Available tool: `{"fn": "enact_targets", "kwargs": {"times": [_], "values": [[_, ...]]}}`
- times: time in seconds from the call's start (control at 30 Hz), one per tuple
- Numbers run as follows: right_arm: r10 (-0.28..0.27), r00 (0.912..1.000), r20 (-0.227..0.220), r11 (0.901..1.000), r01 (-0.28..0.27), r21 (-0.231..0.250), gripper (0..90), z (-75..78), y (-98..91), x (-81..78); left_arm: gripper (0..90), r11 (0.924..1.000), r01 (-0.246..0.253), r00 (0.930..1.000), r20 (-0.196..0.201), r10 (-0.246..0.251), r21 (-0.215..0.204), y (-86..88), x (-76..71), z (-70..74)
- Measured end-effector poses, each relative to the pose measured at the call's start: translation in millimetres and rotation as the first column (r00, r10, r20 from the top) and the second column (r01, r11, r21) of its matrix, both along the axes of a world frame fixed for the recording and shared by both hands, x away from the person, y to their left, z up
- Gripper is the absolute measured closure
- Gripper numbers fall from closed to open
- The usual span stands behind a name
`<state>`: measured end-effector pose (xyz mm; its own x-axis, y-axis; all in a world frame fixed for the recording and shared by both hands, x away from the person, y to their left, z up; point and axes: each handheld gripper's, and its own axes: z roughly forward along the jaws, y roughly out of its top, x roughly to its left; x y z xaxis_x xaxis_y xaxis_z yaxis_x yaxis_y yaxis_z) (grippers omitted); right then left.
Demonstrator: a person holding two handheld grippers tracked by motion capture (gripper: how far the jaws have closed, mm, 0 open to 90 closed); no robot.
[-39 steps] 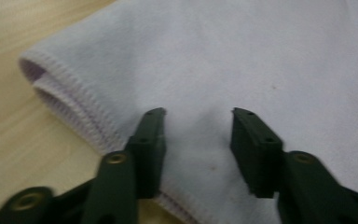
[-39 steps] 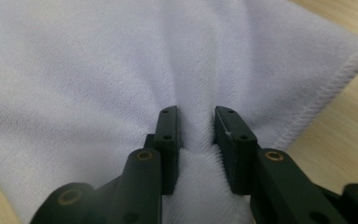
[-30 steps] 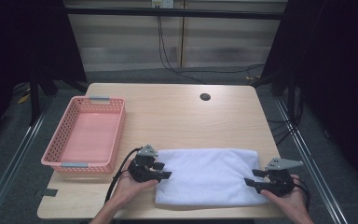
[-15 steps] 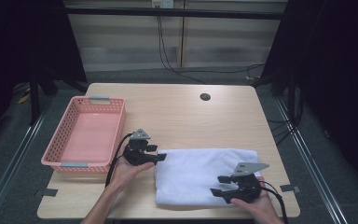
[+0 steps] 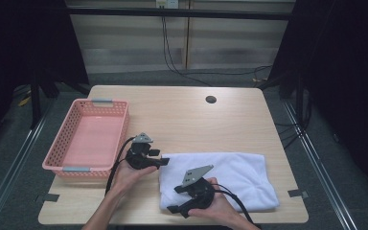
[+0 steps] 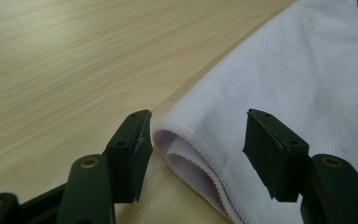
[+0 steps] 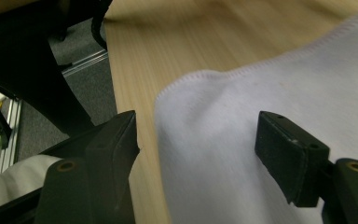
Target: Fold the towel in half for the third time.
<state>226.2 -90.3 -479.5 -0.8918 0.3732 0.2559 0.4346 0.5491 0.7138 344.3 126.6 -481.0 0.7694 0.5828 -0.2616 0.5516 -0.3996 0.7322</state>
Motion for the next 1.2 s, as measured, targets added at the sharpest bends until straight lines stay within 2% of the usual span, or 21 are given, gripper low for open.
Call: {"fn": "enact_targets", "kwargs": {"times": [0.1,0.13,0.2,0.27,0.37,0.47,0.53,0.57,0.6,0.63,0.73,0.83,0.9,0.93,1.0,1.07,1.2], "values": [[0.020,0.9992,0.034,0.9995,-0.020,-0.025,29.0,-7.5,11.4,2.5,40.9,0.9997,-0.021,0.9997,0.009,0.022,-0.012,3.0,0.6,2.5],[0.019,0.9994,0.028,0.9995,-0.018,-0.027,28.0,-9.5,13.4,3.2,40.8,0.9993,-0.032,0.9995,0.009,0.032,-0.022,3.9,0.6,3.2],[0.035,0.9973,0.065,0.9974,-0.031,-0.066,27.8,-12.6,17.6,1.5,40.8,0.9987,-0.037,0.9993,0.008,0.038,-0.033,6.8,1.5,4.2],[0.047,0.9927,0.111,0.9953,-0.037,-0.090,32.1,-14.4,19.0,1.6,40.8,0.9981,-0.049,0.9987,0.010,0.050,-0.035,9.3,2.8,4.4],[0.053,0.9866,0.155,0.9942,-0.037,-0.101,38.2,-16.5,18.6,2.2,40.8,0.9973,-0.063,0.9980,0.003,0.063,-0.037,11.9,4.7,3.1],[0.060,0.9727,0.224,0.9936,-0.037,-0.106,40.4,-20.9,17.5,-3.4,40.7,0.9968,-0.071,0.9975,0.002,0.071,-0.037,12.7,5.1,2.0],[0.058,0.9614,0.269,0.9927,-0.027,-0.118,44.6,-22.3,17.8,-6.2,40.5,0.9974,-0.068,0.9977,-0.002,0.068,-0.023,12.9,5.7,1.1],[0.058,0.9604,0.272,0.9921,-0.025,-0.123,46.2,-22.5,17.8,-7.3,40.3,0.9971,-0.072,0.9974,-0.004,0.072,-0.024,12.3,5.7,0.5],[0.048,0.9604,0.274,0.9925,-0.015,-0.121,52.0,-22.3,17.5,-7.0,40.3,0.9970,-0.075,0.9972,-0.001,0.075,-0.021,12.2,6.0,0.1],[0.037,0.9557,0.292,0.9920,0.000,-0.126,57.4,-22.2,17.0,-6.5,40.3,0.9970,-0.075,0.9971,-0.002,0.075,-0.018,12.0,6.9,-0.3],[0.014,0.9539,0.300,0.9919,0.024,-0.124,66.7,-21.9,15.4,-4.4,40.3,0.9959,-0.089,0.9960,-0.004,0.089,-0.015,10.9,10.3,-3.3],[-0.006,0.9602,0.279,0.9915,0.042,-0.123,72.5,-20.7,14.9,-1.5,37.9,0.9967,-0.082,0.9964,-0.021,0.082,0.005,9.1,18.0,-6.9],[-0.030,0.9726,0.231,0.9931,0.055,-0.103,75.1,-19.8,12.9,3.6,36.9,0.9968,-0.079,0.9967,-0.017,0.079,-0.007,4.4,22.9,-9.0],[-0.049,0.9813,0.186,0.9944,0.066,-0.083,75.9,-19.6,10.8,7.3,36.4,0.9972,-0.075,0.9971,-0.017,0.075,-0.006,3.2,24.1,-10.0],[-0.073,0.9891,0.128,0.9950,0.081,-0.059,76.8,-19.4,8.4,11.2,36.2,0.9974,-0.072,0.9967,-0.038,0.072,0.002,0.6,26.1,-15.0],[-0.077,0.9912,0.107,0.9955,0.082,-0.046,77.5,-19.4,6.9,13.3,35.8,0.9985,-0.053,0.9972,-0.052,0.053,0.013,-0.6,25.5,-17.4],[-0.090,0.9948,0.047,0.9959,0.091,-0.004,77.8,-18.2,2.5,19.3,36.3,0.9989,-0.047,0.9969,-0.064,0.046,-0.008,-0.2,25.5,-17.2]]}}
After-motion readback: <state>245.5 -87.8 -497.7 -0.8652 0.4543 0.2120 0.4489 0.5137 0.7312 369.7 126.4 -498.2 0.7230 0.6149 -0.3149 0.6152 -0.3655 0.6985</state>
